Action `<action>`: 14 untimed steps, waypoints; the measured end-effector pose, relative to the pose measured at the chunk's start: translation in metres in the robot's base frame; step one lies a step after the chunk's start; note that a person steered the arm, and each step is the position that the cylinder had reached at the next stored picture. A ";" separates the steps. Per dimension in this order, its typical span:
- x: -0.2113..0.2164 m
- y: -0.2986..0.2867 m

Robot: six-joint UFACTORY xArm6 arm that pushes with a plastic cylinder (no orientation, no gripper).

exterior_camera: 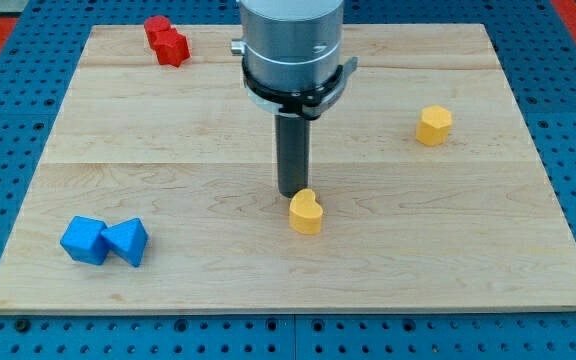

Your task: Move the yellow hexagon closer to the yellow heart

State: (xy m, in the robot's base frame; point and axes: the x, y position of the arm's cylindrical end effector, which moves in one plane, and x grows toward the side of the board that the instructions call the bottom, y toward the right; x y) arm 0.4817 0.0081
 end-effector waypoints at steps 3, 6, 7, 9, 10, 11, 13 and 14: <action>0.053 0.009; -0.040 0.198; -0.102 0.219; -0.120 0.154; -0.111 0.180; -0.104 0.205; -0.092 0.113; -0.087 0.094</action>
State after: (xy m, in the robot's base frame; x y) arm 0.3946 0.1021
